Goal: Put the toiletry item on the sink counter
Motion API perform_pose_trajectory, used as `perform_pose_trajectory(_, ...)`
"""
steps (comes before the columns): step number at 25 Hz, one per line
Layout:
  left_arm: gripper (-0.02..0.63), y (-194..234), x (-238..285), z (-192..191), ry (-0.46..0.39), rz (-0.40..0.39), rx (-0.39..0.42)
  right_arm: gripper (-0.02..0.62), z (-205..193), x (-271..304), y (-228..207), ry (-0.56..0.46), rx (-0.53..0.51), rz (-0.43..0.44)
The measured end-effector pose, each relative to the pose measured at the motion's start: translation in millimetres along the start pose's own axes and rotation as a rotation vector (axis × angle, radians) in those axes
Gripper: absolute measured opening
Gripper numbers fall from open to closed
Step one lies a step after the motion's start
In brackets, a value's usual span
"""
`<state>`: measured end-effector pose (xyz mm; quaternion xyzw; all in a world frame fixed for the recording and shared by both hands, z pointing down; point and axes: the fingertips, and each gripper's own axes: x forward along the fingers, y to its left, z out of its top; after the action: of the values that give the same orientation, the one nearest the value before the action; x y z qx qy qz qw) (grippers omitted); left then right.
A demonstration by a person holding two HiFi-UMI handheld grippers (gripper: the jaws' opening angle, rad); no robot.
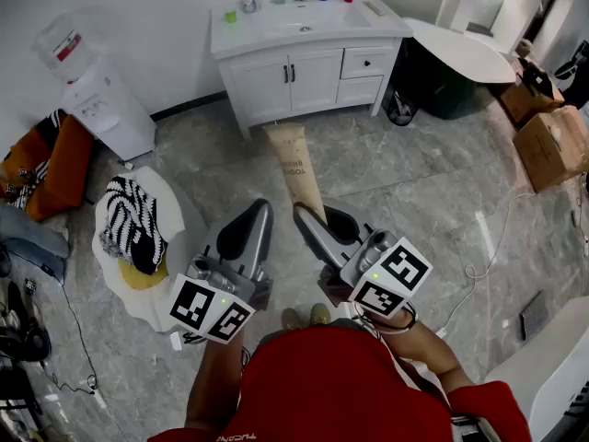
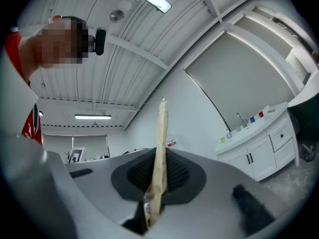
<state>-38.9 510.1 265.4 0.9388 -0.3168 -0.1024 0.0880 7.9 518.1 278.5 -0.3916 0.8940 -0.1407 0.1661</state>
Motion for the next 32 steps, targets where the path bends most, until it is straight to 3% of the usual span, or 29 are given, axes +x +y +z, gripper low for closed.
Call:
perform_pose_trajectory(22,0.018,8.4,43.4,-6.3,-0.015,0.078,-0.001,0.048,19.0,-1.0,-43.8,0.021,0.015,0.036)
perform_pose_trajectory(32,0.018,42.6,60.6,-3.5,-0.019,0.117,0.001,0.048,16.6,30.0,-70.5,0.051,0.03,0.043)
